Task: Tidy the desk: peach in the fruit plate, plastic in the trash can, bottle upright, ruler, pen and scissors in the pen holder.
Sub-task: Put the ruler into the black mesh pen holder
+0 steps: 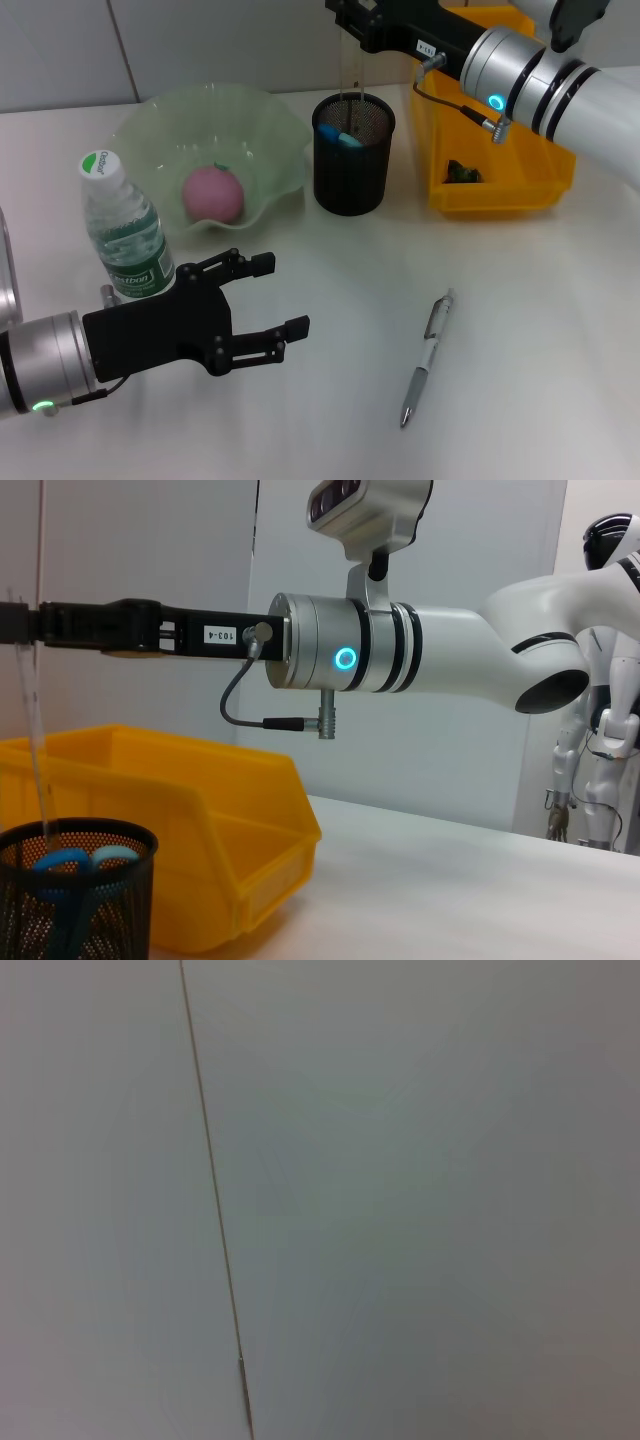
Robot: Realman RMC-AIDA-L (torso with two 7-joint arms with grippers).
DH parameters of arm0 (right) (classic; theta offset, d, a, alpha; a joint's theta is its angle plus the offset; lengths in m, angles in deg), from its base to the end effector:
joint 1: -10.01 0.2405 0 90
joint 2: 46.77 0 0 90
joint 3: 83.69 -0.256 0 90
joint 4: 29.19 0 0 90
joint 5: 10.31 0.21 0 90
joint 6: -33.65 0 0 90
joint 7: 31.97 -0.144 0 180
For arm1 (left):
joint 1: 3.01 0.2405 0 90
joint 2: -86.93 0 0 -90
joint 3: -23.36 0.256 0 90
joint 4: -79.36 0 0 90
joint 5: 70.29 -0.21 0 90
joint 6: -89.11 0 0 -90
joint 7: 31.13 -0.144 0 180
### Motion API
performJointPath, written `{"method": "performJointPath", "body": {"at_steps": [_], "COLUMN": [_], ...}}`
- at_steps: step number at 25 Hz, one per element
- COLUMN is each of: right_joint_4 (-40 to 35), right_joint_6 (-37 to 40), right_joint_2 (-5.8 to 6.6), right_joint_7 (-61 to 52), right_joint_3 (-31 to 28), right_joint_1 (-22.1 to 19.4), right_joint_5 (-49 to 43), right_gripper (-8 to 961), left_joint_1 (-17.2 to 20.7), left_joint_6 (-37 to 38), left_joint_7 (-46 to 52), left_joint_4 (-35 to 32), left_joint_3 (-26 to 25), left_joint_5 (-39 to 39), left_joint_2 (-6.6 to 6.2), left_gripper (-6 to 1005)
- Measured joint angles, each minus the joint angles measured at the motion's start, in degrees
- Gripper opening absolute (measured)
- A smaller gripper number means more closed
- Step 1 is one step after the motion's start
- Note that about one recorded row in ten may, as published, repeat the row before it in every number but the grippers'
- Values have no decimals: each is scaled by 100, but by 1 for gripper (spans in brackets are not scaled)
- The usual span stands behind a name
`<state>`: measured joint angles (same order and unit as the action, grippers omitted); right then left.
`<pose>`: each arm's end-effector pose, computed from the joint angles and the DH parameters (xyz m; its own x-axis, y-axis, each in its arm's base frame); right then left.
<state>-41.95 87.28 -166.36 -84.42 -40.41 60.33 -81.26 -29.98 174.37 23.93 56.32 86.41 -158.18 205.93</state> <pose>0.1819 0.4539 -0.0247 0.6563 -0.0953 -0.7485 -0.6285 -0.6180 -0.4724 -0.2533 0.2935 -0.0571 0.7809 0.1435 0.6080 0.2887 -0.9460 -0.1475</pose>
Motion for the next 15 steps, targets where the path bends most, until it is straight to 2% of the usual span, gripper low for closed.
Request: {"method": "performJointPath", "body": {"at_steps": [15], "right_joint_4": [88], "right_joint_6": [-133], "right_joint_2": [-2], "right_joint_7": [157], "right_joint_3": [46], "right_joint_1": [-23], "right_joint_5": [-14], "right_gripper": [381], "left_joint_1": [8], "left_joint_6": [13], "left_joint_7": [-28], "left_joint_4": [1], "left_joint_3": [2], "left_joint_5": [0], "left_joint_2": [0], "left_gripper": [862]}}
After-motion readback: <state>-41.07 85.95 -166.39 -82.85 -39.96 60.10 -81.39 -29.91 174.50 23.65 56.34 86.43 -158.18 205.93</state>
